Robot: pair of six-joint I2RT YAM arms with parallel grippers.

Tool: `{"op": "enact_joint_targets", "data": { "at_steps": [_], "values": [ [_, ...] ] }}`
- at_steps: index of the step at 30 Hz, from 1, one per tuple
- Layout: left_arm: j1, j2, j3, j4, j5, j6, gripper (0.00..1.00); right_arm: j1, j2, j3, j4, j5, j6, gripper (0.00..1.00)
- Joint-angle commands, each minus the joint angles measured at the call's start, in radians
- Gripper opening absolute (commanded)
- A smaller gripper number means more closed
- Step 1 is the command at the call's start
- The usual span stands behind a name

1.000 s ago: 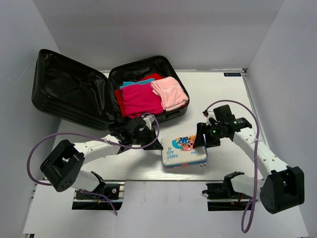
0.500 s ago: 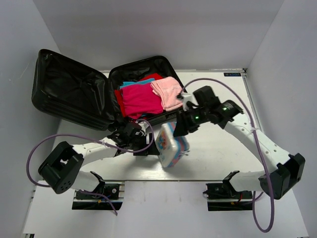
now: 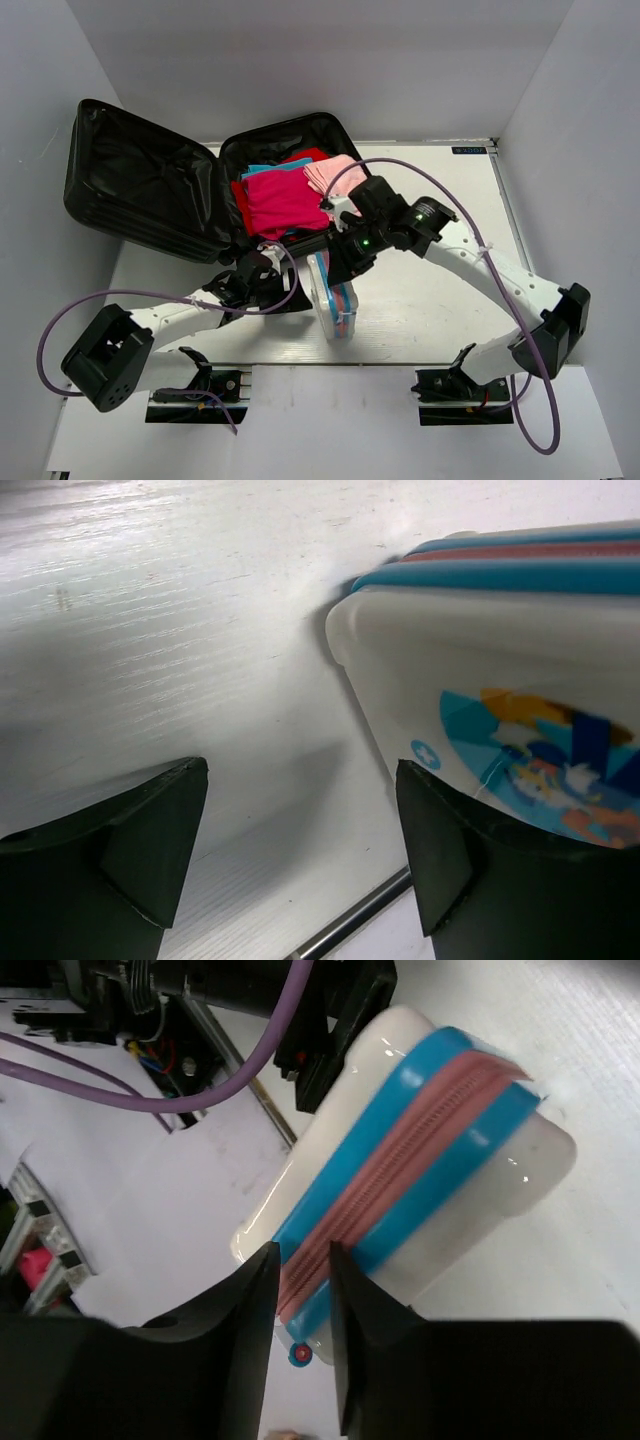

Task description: Pack the luggage

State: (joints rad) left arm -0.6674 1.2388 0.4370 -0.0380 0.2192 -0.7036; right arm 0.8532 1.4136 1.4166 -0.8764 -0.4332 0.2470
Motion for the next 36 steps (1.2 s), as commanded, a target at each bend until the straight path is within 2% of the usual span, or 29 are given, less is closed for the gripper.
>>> {"op": "enact_joint_targets", "data": {
  "at_steps": [1,2,10,12,13,16,21,24,34,36],
  "values": [
    [0.008,-0.016,-0.029,-0.095,-0.064,0.009,0.87,0.033,0.036,0.094,-0.147,0.142,-0.043,0.34],
    [0.006,-0.025,-0.027,-0.099,-0.078,0.007,0.87,0.040,0.051,0.140,-0.157,0.154,-0.045,0.45],
    [0.005,-0.042,-0.001,-0.102,-0.106,0.026,0.87,0.069,0.137,0.355,-0.248,0.258,-0.081,0.73],
    [0.003,-0.038,0.011,-0.109,-0.110,0.030,0.87,0.070,0.142,0.398,-0.263,0.298,-0.080,0.87],
    [0.003,-0.033,0.014,-0.123,-0.110,0.033,0.87,0.072,0.149,0.407,-0.289,0.310,-0.075,0.90],
    [0.003,-0.032,0.020,-0.117,-0.110,0.035,0.87,0.084,0.171,0.458,-0.358,0.430,-0.063,0.90],
    [-0.007,-0.048,0.040,-0.134,-0.121,0.021,0.87,0.179,0.222,0.438,-0.368,0.378,-0.092,0.90],
    [-0.024,-0.068,0.048,-0.146,-0.144,0.018,0.87,0.222,0.245,0.444,-0.349,0.404,-0.055,0.90],
    [-0.057,-0.093,0.049,-0.135,-0.179,0.004,0.87,0.265,0.196,0.245,-0.178,0.514,0.139,0.90],
    [-0.069,-0.088,0.052,-0.132,-0.185,0.006,0.87,0.279,0.167,0.202,-0.133,0.585,0.156,0.90]
  ]
}}
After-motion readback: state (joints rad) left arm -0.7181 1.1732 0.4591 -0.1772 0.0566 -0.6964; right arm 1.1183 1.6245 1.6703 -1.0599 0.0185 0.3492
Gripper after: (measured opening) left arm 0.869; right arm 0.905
